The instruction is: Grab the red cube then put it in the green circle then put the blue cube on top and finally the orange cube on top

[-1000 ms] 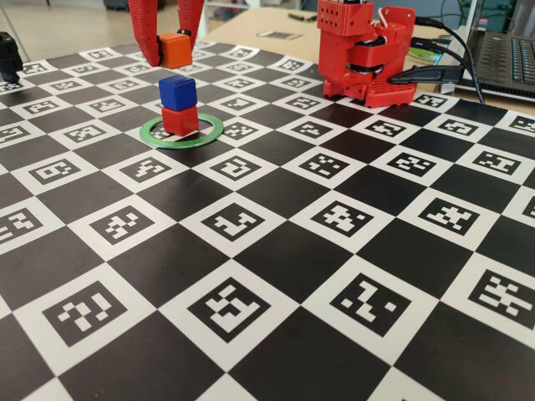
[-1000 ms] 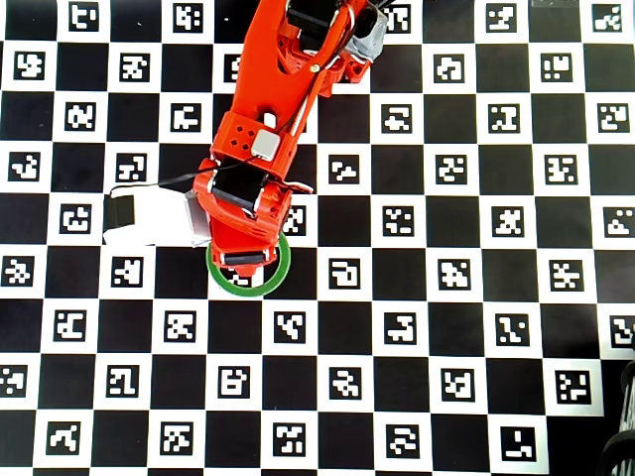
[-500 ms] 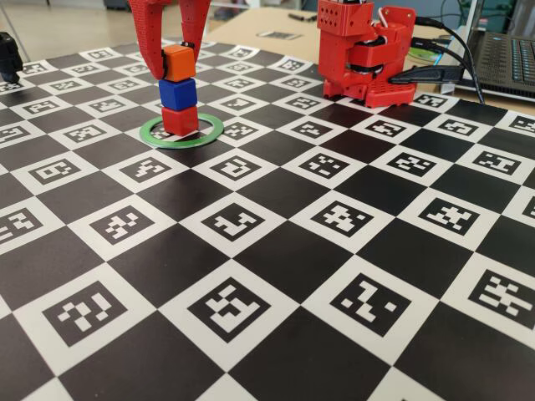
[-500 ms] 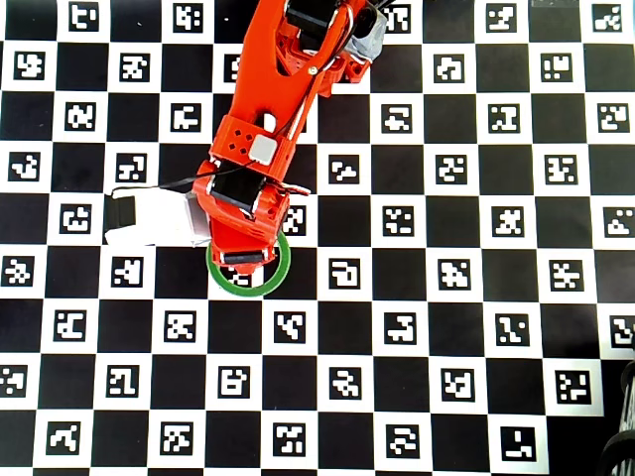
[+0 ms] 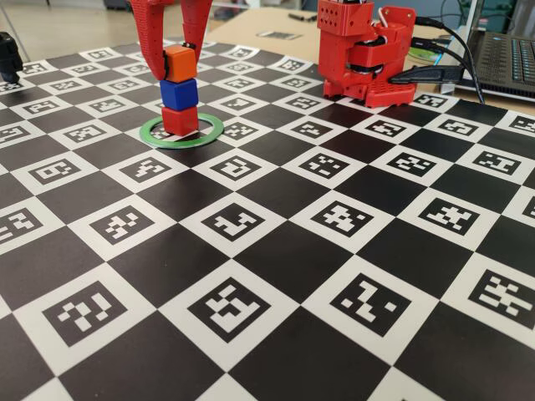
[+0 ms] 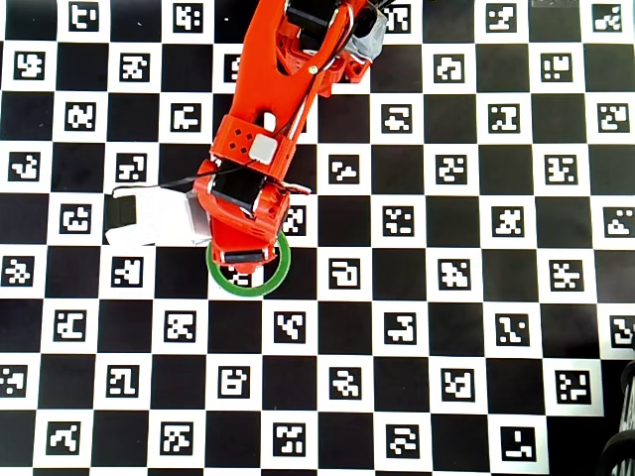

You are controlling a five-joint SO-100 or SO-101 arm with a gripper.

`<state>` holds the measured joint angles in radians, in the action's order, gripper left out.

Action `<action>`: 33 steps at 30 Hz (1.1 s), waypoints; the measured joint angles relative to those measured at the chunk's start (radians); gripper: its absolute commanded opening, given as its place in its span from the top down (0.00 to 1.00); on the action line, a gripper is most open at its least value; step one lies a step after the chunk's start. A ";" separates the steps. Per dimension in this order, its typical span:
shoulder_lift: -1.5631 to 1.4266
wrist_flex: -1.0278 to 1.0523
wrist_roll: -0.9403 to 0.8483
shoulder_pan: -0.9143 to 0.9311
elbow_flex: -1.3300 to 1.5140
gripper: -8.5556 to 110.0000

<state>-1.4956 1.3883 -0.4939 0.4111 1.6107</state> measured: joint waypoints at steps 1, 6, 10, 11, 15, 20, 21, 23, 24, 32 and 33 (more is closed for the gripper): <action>0.000 0.000 0.000 0.000 0.000 0.63; 0.000 0.035 0.000 0.000 0.000 0.57; -0.015 0.084 -0.006 0.000 -0.014 0.57; -0.031 0.101 -0.005 0.000 -0.025 0.57; -0.114 0.166 0.011 0.000 -0.078 0.57; -0.238 0.181 0.055 -0.002 -0.094 0.57; -0.270 0.167 0.061 -0.009 -0.087 0.57; -0.350 0.126 0.066 -0.031 -0.040 0.57; -0.394 0.101 0.066 -0.044 -0.002 0.58; -0.798 -0.100 -0.077 -0.193 0.411 0.74; -0.844 -0.121 -0.112 -0.218 0.463 0.76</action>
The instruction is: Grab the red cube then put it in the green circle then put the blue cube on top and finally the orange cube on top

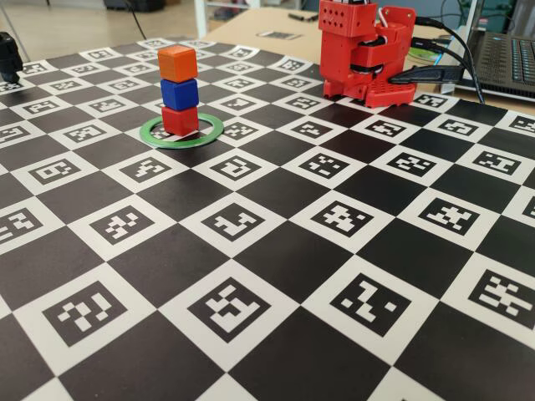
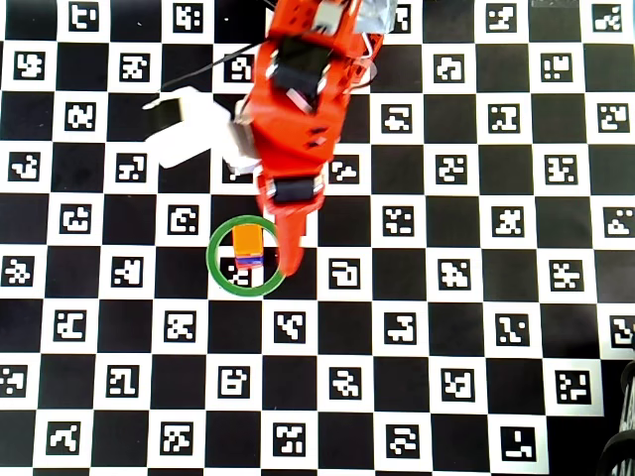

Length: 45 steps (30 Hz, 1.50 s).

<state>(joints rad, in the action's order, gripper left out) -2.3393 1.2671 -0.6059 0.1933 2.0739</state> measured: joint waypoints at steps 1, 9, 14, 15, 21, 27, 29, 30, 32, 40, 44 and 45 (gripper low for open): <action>-0.046 -0.015 -0.032 -0.021 0.049 0.78; -0.431 -0.163 -0.218 -0.170 0.442 0.98; -0.614 -0.170 -0.331 -0.221 0.624 0.98; -0.641 -0.166 -0.359 -0.227 0.655 0.98; -0.815 -0.084 -0.515 -0.239 0.839 0.98; -0.934 0.006 -0.666 -0.239 0.940 0.98; -0.965 0.032 -0.721 -0.239 0.968 0.98; -0.971 0.046 -0.746 -0.238 0.983 0.98; -0.971 0.049 -0.802 -0.219 1.015 0.98; -0.971 0.049 -0.904 -0.189 1.042 0.98; -0.971 0.049 -0.899 -0.189 1.043 0.98; -0.971 0.049 -0.899 -0.189 1.043 0.98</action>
